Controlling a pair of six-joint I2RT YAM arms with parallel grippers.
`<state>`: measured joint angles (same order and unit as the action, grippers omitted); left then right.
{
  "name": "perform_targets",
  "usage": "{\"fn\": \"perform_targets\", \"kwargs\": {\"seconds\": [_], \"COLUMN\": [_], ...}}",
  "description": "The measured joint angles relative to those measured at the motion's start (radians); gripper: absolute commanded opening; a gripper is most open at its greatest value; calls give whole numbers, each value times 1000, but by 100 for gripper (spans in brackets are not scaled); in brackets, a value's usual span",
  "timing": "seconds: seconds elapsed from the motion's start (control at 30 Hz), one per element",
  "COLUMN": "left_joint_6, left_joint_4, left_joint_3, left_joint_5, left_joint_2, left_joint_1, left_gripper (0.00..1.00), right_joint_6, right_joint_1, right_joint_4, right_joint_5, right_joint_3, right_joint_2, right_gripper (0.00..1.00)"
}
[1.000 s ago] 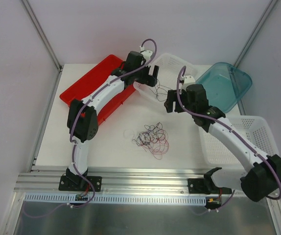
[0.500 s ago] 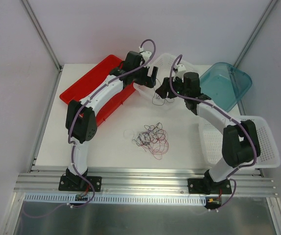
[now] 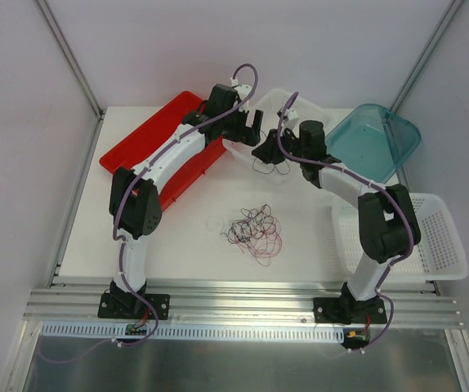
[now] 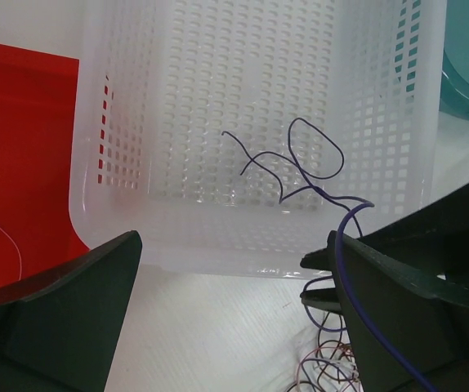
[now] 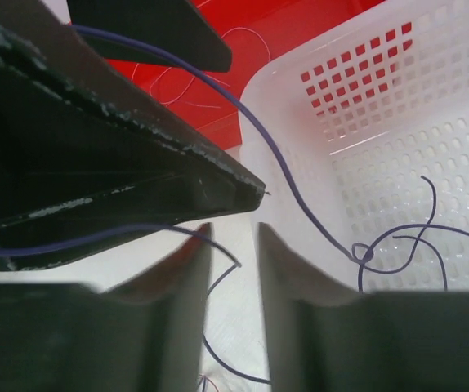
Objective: Untangle the cables
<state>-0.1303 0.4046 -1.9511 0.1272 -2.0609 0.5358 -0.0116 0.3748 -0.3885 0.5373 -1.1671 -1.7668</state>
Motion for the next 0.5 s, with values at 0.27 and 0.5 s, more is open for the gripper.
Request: {"fn": "perform_targets", "kwargs": {"seconds": [0.27, 0.5], "left_joint_6": [34, 158], "left_joint_4": [3, 9], "left_joint_3": [-2, 75], "left_joint_5": [-27, -111], "left_joint_2": [1, 27], "left_joint_1": [0, 3], "left_gripper": [99, 99], "right_joint_6": [16, 78], "right_joint_1": [-13, -31], "right_joint_4": [43, 197], "right_joint_5": [21, -5], "right_joint_3": [0, -34], "right_joint_2": [37, 177], "right_gripper": [1, 1]}}
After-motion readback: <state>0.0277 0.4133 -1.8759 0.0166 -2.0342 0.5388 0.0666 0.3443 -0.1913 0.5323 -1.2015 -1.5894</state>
